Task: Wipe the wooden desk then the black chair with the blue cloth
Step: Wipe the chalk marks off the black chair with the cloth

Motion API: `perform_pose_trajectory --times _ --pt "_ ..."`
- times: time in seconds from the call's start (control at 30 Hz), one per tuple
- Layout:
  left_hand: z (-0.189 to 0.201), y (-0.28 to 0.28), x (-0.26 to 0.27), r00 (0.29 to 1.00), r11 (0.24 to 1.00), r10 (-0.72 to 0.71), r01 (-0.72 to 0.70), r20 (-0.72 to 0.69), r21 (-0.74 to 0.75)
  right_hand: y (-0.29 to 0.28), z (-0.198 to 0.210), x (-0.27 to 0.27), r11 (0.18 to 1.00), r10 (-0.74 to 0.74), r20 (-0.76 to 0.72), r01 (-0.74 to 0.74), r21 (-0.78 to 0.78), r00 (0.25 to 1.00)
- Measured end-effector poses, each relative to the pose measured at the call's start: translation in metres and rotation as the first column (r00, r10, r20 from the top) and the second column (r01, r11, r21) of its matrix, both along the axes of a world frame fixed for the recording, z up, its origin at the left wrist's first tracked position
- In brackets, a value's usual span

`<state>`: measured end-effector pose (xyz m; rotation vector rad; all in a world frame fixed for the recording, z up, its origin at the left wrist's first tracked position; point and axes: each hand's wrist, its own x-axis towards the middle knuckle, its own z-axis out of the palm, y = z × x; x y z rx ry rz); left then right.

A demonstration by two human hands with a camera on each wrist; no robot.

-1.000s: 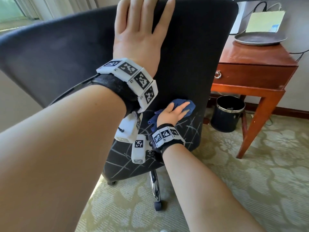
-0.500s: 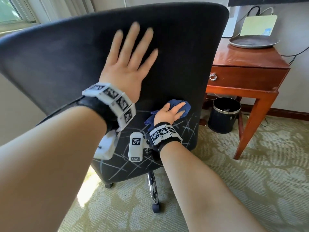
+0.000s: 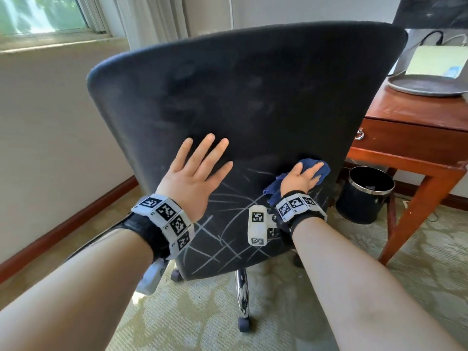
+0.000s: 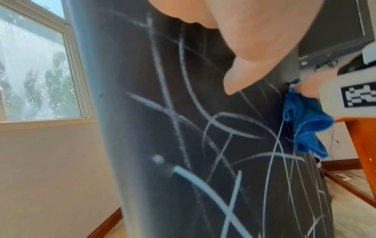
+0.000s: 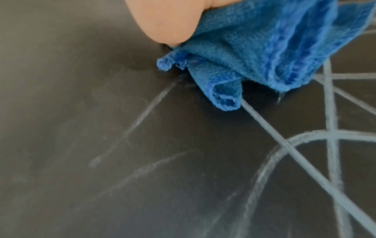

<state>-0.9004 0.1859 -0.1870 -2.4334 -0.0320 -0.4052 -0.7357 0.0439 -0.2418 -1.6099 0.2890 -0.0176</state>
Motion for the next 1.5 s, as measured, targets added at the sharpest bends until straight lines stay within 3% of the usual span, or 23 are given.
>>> perform_pose_trajectory --times 0.23,0.37,0.43,0.53,0.77,0.87,0.97,1.03,1.13,1.23,1.27,1.37,1.4,1.43,1.5 --pt "-0.004 -0.014 0.000 0.983 0.994 0.070 -0.054 -0.168 0.099 -0.028 0.013 0.034 0.985 0.119 -0.016 -0.120 -0.121 0.993" --pt "-0.006 -0.031 0.006 0.980 0.996 0.080 -0.074 -0.182 0.040 -0.025 0.026 0.035 0.982 0.162 0.042 -0.157 -0.106 0.986" --pt "-0.012 -0.034 0.006 0.994 0.999 0.033 -0.034 -0.103 -0.005 -0.025 0.028 0.033 0.977 0.190 0.090 -0.179 -0.112 0.978" --pt "-0.020 -0.036 0.002 0.988 0.990 -0.075 0.090 0.135 -0.112 -0.030 0.021 0.033 0.966 0.234 0.139 -0.215 -0.140 0.962" --pt "-0.050 -0.036 0.012 0.924 0.991 0.014 0.038 0.381 -0.127 -0.030 -0.015 0.043 0.946 0.317 0.395 -0.260 -0.191 0.862" --pt "-0.066 -0.034 0.027 0.868 0.995 0.023 0.026 0.496 -0.092 -0.027 -0.039 0.055 0.940 0.336 0.600 -0.212 -0.269 0.726" --pt "-0.084 -0.035 0.036 0.805 1.000 0.010 -0.008 0.594 -0.005 -0.031 -0.066 0.076 0.918 0.389 0.799 -0.117 -0.379 0.459" --pt "-0.096 -0.037 0.035 0.776 0.999 0.045 -0.025 0.629 -0.041 -0.035 -0.078 0.089 0.887 0.444 0.845 -0.015 -0.461 0.298" --pt "-0.113 -0.045 0.024 0.811 0.975 0.201 -0.110 0.550 -0.195 -0.037 -0.084 0.094 0.877 0.458 0.857 0.037 -0.479 0.235" --pt "-0.116 -0.049 0.010 0.762 0.909 0.381 -0.205 0.523 -0.363 -0.032 -0.088 0.087 0.870 0.462 0.864 0.087 -0.485 0.202" --pt "-0.114 -0.051 0.008 0.741 0.877 0.437 -0.226 0.510 -0.424 -0.029 -0.090 0.082 0.857 0.482 0.865 0.129 -0.498 0.137" --pt "-0.110 -0.055 0.009 0.741 0.786 0.520 -0.220 0.425 -0.577 -0.018 -0.100 0.070 0.791 0.598 0.780 0.295 -0.536 -0.185" --pt "-0.110 -0.057 0.010 0.744 0.776 0.519 -0.202 0.421 -0.598 -0.017 -0.096 0.069 0.782 0.614 0.747 0.326 -0.531 -0.256" --pt "-0.110 -0.057 0.011 0.740 0.772 0.520 -0.192 0.427 -0.607 -0.016 -0.089 0.071 0.782 0.613 0.739 0.344 -0.519 -0.279" --pt "-0.108 -0.055 0.012 0.722 0.777 0.525 -0.189 0.452 -0.601 -0.016 -0.067 0.079 0.818 0.547 0.811 0.337 -0.466 -0.206"
